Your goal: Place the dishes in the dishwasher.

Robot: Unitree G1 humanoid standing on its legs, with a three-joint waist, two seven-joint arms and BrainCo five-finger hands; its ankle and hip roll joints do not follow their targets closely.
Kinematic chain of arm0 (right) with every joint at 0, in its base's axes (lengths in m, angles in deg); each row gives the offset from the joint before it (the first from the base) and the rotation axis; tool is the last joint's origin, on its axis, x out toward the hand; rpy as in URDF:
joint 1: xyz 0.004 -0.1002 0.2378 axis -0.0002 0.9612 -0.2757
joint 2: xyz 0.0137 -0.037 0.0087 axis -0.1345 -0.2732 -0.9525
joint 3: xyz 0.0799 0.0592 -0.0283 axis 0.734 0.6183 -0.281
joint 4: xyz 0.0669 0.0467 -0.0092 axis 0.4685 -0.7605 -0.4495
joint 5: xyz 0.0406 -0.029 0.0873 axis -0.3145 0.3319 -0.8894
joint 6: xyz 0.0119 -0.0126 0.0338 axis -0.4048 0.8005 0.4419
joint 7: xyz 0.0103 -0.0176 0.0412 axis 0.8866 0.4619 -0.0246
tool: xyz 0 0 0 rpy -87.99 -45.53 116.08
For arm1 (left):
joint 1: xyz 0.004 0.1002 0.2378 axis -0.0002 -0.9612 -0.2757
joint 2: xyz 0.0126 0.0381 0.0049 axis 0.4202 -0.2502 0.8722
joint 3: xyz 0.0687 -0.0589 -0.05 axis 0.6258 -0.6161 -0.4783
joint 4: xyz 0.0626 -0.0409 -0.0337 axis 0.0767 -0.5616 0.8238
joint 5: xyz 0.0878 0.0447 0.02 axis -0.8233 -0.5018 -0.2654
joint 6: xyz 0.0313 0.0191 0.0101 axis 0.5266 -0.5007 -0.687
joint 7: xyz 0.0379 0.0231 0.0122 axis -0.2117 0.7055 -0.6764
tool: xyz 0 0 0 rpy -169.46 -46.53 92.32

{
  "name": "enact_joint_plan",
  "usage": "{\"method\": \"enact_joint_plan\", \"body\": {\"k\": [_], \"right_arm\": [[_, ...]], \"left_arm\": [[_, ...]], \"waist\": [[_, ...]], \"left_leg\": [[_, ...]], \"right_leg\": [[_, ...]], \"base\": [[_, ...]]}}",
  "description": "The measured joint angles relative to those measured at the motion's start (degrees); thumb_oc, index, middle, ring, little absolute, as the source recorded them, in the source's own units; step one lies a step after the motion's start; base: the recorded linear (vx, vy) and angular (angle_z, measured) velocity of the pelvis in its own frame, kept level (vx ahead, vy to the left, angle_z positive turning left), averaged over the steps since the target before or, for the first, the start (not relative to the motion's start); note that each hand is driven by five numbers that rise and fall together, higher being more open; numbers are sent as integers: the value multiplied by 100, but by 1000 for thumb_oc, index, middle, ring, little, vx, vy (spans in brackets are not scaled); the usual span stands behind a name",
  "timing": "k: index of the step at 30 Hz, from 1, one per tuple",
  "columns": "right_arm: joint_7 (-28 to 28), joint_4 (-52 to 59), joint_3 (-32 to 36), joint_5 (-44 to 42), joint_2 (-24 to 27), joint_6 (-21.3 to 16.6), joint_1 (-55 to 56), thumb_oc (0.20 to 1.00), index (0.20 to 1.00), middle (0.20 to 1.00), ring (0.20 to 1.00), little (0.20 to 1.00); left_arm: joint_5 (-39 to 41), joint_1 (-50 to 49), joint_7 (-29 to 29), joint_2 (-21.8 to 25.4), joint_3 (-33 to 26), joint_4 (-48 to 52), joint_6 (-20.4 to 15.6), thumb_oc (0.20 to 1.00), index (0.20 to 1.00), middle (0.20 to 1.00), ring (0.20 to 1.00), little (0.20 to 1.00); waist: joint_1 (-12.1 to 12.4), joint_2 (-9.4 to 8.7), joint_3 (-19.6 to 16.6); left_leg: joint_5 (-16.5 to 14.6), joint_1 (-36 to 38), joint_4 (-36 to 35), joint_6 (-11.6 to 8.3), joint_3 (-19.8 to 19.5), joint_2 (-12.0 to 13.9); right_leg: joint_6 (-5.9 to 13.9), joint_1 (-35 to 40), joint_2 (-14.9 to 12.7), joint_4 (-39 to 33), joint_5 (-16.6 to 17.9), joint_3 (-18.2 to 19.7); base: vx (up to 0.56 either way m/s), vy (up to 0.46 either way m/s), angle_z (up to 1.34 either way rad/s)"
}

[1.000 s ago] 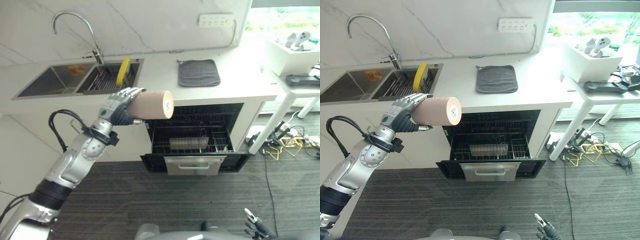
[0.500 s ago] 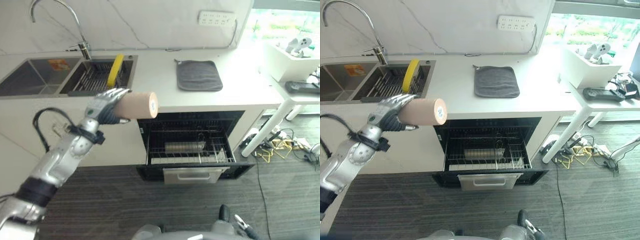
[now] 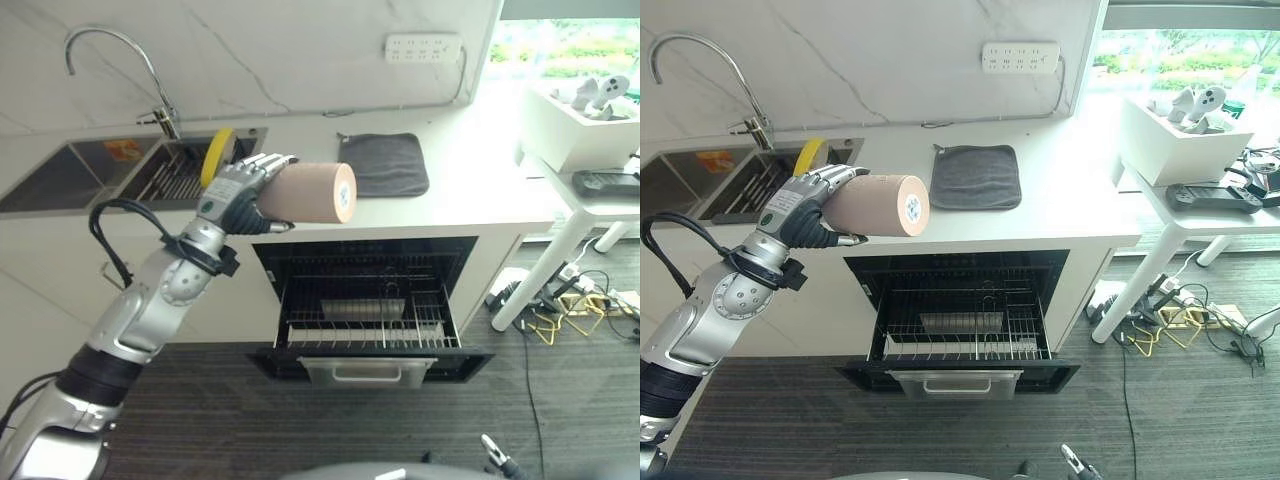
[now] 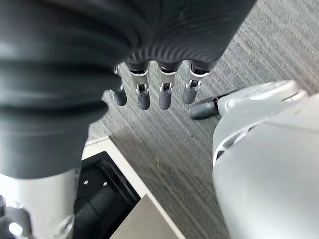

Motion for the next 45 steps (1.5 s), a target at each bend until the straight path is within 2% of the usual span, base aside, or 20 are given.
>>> {"method": "enact_joint_plan", "body": {"k": [5, 8, 9, 10, 11, 12, 13, 15, 16, 19, 20, 23, 24, 25, 27, 28, 31, 36, 43, 45], "right_arm": [[97, 481, 301, -524, 137, -212, -1, 1000, 1000, 1000, 1000, 1000], [575, 550, 961, -1044, 183, -199, -36, 1000, 1000, 1000, 1000, 1000], [992, 1412, 859, -1074, 196, -296, 235, 1000, 1000, 1000, 1000, 1000], [1332, 2559, 631, -1056, 148, -441, 432, 1000, 1000, 1000, 1000, 1000], [1682, 3532, 598, -1017, 55, -427, 592, 1000, 1000, 1000, 1000, 1000], [2013, 5026, 545, -950, -152, -468, 827, 1000, 1000, 1000, 1000, 1000], [2196, 5755, 585, -956, -363, -544, 641, 1000, 1000, 1000, 1000, 1000], [2384, 5434, 831, -953, -396, -555, 387, 1000, 1000, 1000, 1000, 1000], [2633, 5861, 932, -830, -387, -539, 574, 1000, 1000, 1000, 1000, 1000], [2591, 6849, 885, -144, -209, -511, 841, 1000, 1000, 1000, 1000, 1000], [2367, 7471, 852, 180, 45, -528, 874, 1000, 1000, 1000, 1000, 1000], [1408, 8106, 710, 262, 737, -374, 315, 1000, 1000, 1000, 1000, 1000], [911, 8211, 401, 262, 974, -303, -107, 1000, 1000, 1000, 1000, 1000], [731, 8214, 242, 264, 1042, -256, -255, 1000, 1000, 1000, 1000, 1000], [426, 8167, -260, 139, 1053, 80, -541, 1000, 1000, 1000, 1000, 1000], [338, 8121, -374, 121, 1041, 206, -563, 1000, 1000, 1000, 1000, 1000], [316, 8039, -652, -72, 1177, 350, -802, 1000, 1000, 1000, 1000, 1000], [539, 8035, -1067, -57, 1213, 531, -1248, 1000, 1000, 1000, 1000, 1000], [912, 8061, -1285, -47, 1200, 704, -1687, 1000, 1000, 1000, 1000, 1000], [996, 8067, -1459, 62, 1207, 886, -2018, 1000, 1000, 1000, 1000, 1000]], "left_arm": [[371, -62, -1, -209, 22, -517, -114, 200, 200, 200, 200, 200], [1241, -266, 68, -616, -31, -733, -6, 200, 200, 200, 200, 200], [1837, -389, 189, -923, -181, -913, -19, 200, 200, 200, 200, 200], [2237, -563, 284, -1193, -403, -1129, 32, 200, 200, 200, 200, 200], [2453, -742, 310, -1487, -606, -1221, 26, 200, 200, 200, 200, 200], [2882, -1070, 394, -2041, -1017, -1298, -5, 200, 200, 200, 200, 200], [3721, -1149, 491, -2515, -1157, -1617, 29, 200, 200, 200, 200, 200], [4131, -1162, 512, -2810, -1130, -1661, 49, 200, 200, 200, 200, 200], [4335, -1247, 597, -3016, -1171, -1583, 38, 200, 200, 200, 200, 200], [4827, -1391, 664, -3096, -1143, -1489, 75, 200, 200, 200, 200, 200], [4972, -1386, 710, -3127, -1135, -1482, 84, 200, 200, 200, 200, 200], [4923, -1297, 717, -3055, -1085, -1485, 84, 200, 200, 200, 200, 200], [4912, -1259, 706, -2986, -969, -1482, 81, 200, 200, 200, 200, 200], [4910, -1241, 692, -2935, -869, -1479, 80, 200, 200, 200, 200, 200], [4588, -1244, 610, -2929, -681, -1346, 84, 200, 200, 200, 200, 200], [4431, -1254, 569, -2920, -645, -1238, 84, 200, 200, 200, 200, 200], [4060, -1091, 556, -2491, -477, -1176, 83, 200, 200, 200, 200, 200], [3301, -1051, 234, -2159, -404, -759, 80, 200, 200, 200, 200, 200], [2848, -814, 48, -2026, -230, -532, 95, 200, 200, 200, 200, 200], [2656, -672, 44, -2029, -176, -548, 222, 200, 200, 200, 200, 200]], "waist": [[-75, 11, -26], [-81, -65, -33], [-111, -95, -29], [-235, -148, -29], [-401, -183, -37], [-511, -177, -45], [-609, -272, -55], [-650, -425, -66], [-658, -446, -65], [-827, -441, -59], [-884, -405, -40], [-900, -425, -37], [-868, -418, -35], [-828, -414, -31], [-632, -395, -23], [-464, -387, -15], [-190, -396, 2], [106, -408, 18], [210, -412, 20], [230, -414, 20]], "left_leg": [[20, 92, -5, -29, 50, 60], [5, 183, -25, -40, 175, 83], [6, 181, -36, -39, 182, 83], [11, 175, -8, -38, 236, 94], [15, 194, -7, -44, 289, 80], [14, 193, -8, -43, 416, 63], [14, 204, -7, -40, 598, 69], [11, 249, -7, -35, 667, 54], [0, 262, -13, -22, 754, 28], [-13, 275, -14, 2, 944, -17], [-22, 271, -26, 21, 1007, -46], [-15, 267, -13, 38, 1120, -65], [-12, 271, -14, 39, 1110, -55], [-11, 267, -15, 39, 1099, -52], [-6, 259, -15, 37, 1071, -40], [-6, 262, -15, 38, 1028, -33], [-10, 272, -18, 40, 885, -13], [-12, 267, -13, 36, 591, 15], [-7, 206, -13, 33, 408, 10], [5, 184, -13, 21, 357, 19]], "right_leg": [[-23, 53, 67, -3, -7, 52], [-39, 48, 111, -1, 6, 210], [-41, 24, 121, -3, 8, 239], [-74, -36, 148, -2, 47, 314], [-82, -100, 168, -1, 70, 374], [-92, -177, 181, -1, 113, 517], [-104, -271, 180, -1, 179, 667], [-83, -285, 192, -1, 181, 757], [-62, -357, 180, -6, 147, 828], [-69, -427, 151, -32, 171, 1001], [-58, -466, 128, -32, 180, 1074], [-36, -532, 119, -34, 219, 1158], [-33, -526, 127, -35, 228, 1146], [-33, -522, 128, -35, 231, 1131], [7, -498, 131, -37, 260, 1085], [15, -461, 122, -37, 264, 1049], [1, -326, 106, -38, 236, 892], [-41, -166, 92, -36, 200, 600], [-38, -111, 70, -34, 166, 452], [-43, -105, 77, -29, 164, 415]], "base": [[22, -40, -8], [22, -42, -24], [-48, -4, -21], [-63, 13, -26], [-48, 24, -46], [-14, 22, -64], [-2, 16, -64], [-11, 20, -35], [-18, 32, -41], [-25, 17, -33], [-44, -3, -27], [-47, -24, -20], [-18, -45, 2], [-13, -43, 8], [15, -52, 13], [33, -57, 19], [43, -48, 29], [36, -11, 29], [8, 15, 11], [-2, 8, 9]]}}
